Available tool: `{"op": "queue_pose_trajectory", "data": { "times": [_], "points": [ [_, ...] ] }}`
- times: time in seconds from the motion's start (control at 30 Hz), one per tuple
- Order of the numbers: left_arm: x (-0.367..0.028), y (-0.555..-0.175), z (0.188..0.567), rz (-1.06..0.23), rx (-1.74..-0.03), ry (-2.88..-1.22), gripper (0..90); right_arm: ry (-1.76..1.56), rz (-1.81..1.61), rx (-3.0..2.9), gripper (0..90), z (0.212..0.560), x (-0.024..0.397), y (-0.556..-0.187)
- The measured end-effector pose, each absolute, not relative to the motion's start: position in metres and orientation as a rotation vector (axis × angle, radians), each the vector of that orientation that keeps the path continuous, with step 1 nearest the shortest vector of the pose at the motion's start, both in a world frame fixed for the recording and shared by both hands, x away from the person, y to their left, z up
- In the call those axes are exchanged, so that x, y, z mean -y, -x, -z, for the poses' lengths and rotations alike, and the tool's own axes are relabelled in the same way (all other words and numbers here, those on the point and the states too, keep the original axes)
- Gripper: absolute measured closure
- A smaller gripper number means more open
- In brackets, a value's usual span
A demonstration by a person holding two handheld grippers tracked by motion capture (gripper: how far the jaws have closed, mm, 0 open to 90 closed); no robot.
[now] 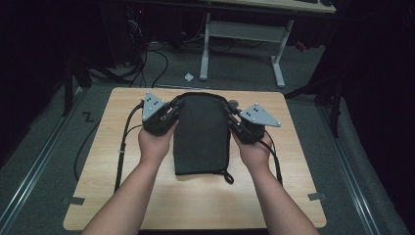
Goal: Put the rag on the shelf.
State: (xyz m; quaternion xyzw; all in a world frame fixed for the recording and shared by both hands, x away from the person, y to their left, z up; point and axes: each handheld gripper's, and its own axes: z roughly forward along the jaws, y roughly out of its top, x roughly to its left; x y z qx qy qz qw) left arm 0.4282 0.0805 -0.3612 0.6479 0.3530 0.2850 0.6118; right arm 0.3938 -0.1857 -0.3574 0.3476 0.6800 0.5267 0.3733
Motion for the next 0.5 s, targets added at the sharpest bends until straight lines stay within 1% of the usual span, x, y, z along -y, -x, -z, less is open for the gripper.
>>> {"op": "queue_pose_trajectory", "data": {
  "times": [0.23, 0.5],
  "points": [
    [-0.083, -0.433, 0.343, -0.696, -0.78, -1.456, 82.5, -0.856, -1.37, -1.707, 81.9, 0.342, 0.184, -0.403],
    [-0.078, -0.445, 0.327, -0.735, -0.755, -1.45, 82.5, -0.862, -1.39, -1.667, 81.9, 0.326, 0.189, -0.416]
  ]
}}
